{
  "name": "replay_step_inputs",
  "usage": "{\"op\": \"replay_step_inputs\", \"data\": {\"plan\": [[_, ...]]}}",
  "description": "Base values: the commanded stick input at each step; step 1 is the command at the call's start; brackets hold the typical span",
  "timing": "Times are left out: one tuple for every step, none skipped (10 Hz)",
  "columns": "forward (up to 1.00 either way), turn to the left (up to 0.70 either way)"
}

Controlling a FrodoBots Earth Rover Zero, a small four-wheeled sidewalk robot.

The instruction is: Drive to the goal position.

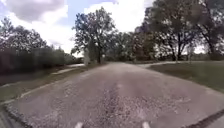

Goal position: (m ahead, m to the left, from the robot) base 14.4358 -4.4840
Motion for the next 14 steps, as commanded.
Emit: {"op": "replay_step_inputs", "data": {"plan": [[1.00,0.00],[1.00,0.00],[1.00,0.00],[1.00,0.00],[1.00,0.00],[1.00,0.00],[1.00,0.00],[1.00,0.00],[1.00,0.00],[1.00,0.00],[1.00,0.00],[1.00,0.00],[1.00,0.00],[1.00,0.00]]}}
